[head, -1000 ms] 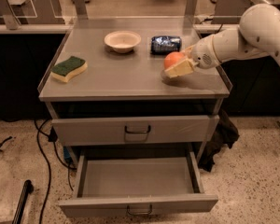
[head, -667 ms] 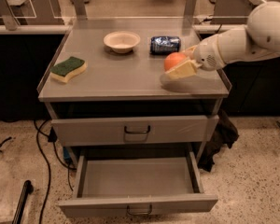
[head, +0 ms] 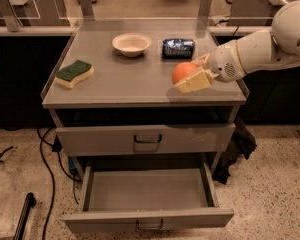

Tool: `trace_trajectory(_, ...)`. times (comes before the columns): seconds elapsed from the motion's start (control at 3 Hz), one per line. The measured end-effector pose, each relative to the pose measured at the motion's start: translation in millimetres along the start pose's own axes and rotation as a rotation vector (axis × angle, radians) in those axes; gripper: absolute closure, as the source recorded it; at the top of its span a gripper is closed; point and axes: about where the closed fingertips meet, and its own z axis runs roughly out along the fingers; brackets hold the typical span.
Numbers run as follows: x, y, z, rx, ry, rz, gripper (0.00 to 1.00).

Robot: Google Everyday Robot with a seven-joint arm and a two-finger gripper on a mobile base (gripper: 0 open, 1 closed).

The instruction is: Place orange into middle drawer

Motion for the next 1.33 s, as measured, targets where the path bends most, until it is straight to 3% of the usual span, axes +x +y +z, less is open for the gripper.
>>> trace_trajectory(0.33,-3,20,-15,-0.001,-0.001,-0.005,1.00)
trace_trajectory(1.0,0,92,-49,-0.002,-0.005,-0.036,1.00)
trace_trajectory(1.33,25,113,-26,-0.024,-0.031,-0.071,1.00)
